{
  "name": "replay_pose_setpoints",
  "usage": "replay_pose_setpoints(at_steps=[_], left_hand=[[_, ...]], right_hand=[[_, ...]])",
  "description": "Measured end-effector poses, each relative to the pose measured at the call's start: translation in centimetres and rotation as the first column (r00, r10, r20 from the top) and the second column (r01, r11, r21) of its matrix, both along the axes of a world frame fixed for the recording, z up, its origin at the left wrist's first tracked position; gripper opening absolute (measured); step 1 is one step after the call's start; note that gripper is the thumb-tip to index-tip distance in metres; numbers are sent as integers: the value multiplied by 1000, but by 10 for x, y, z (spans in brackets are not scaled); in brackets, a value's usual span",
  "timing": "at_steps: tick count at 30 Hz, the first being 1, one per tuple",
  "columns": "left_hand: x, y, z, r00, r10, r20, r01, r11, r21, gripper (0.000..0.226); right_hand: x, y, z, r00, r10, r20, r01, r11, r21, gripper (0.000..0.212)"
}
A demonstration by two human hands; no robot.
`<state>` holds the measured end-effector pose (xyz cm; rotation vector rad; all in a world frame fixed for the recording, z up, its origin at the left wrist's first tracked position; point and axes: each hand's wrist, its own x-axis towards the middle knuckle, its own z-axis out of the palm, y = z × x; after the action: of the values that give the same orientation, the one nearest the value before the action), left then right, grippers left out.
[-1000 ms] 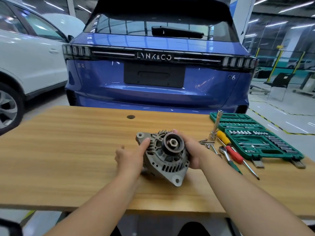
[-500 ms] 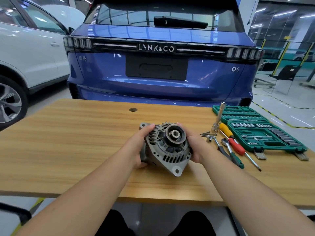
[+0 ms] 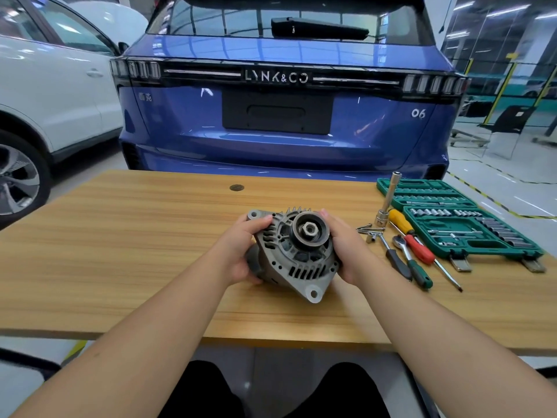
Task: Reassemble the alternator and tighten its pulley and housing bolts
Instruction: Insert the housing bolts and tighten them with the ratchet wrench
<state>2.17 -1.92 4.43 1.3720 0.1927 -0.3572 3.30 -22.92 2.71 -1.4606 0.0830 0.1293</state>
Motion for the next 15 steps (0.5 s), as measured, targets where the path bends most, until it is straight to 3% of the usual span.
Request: replay_pose_setpoints(at_steps=[7,10,15], left_hand=[[1,7,7,999,-51,-7,52,981,185,37],[-1,7,0,995,-7,-95,27,978,208,63],[1,14,0,990,-15,-142,47,972,228,98]], right_hand=[[0,-11,-6,972,194,-131,-187,980,67,60],[2,-16,-7,958,238,-160,-230,971,70,75],[3,-16,-8,959,253,-125,-247,967,64,53]])
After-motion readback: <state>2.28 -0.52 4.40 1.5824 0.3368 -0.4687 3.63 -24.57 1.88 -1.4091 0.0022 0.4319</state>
